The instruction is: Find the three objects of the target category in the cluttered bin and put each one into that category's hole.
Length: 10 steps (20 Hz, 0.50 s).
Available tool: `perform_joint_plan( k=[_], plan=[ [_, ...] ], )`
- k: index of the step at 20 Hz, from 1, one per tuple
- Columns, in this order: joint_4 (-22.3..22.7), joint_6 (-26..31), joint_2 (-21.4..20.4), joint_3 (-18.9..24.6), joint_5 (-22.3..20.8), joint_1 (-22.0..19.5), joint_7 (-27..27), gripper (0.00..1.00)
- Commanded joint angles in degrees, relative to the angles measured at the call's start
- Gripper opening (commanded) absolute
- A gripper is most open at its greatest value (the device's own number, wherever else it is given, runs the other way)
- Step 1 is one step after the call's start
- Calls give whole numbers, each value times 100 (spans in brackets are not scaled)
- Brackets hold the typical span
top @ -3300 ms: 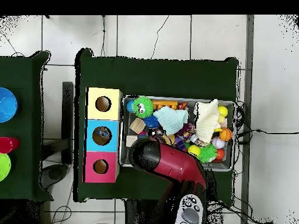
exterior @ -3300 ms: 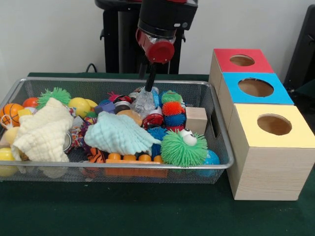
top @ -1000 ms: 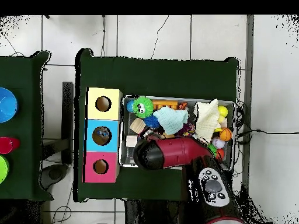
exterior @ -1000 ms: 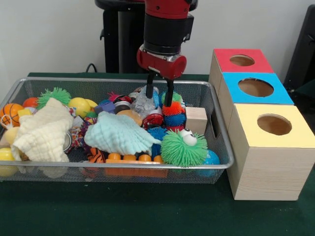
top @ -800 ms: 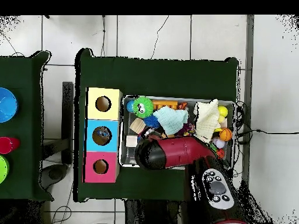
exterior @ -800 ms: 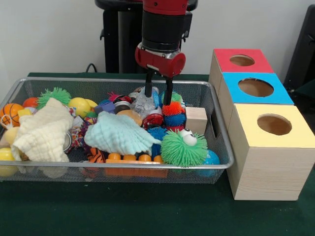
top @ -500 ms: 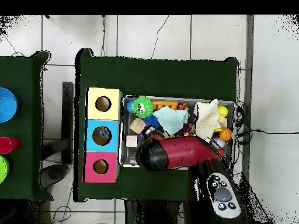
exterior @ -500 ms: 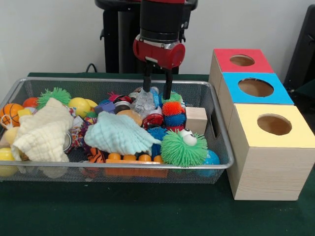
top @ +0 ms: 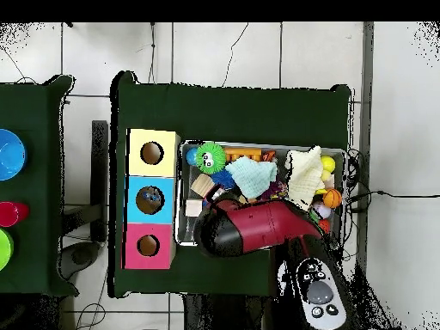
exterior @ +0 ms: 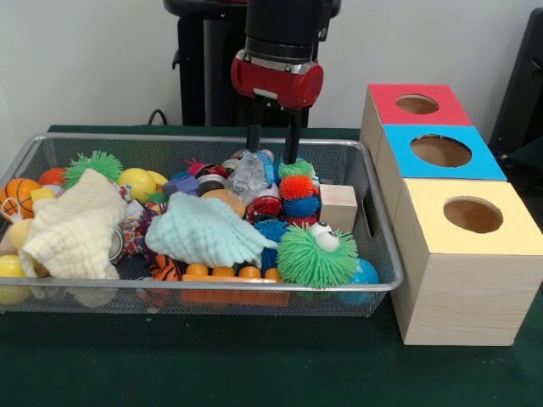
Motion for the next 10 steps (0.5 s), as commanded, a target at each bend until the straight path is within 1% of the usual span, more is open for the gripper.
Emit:
perform_joint_plan(
  k=[1, 5, 8, 10],
  plan=[
    [311, -265, 307, 104, -664, 36, -595, 100],
    [227, -202, 464, 90, -741, 3, -544, 100],
    [162, -215, 656, 5, -826, 53, -428, 100],
    [133, -188, 768, 4, -833, 12, -422, 100]
  ],
)
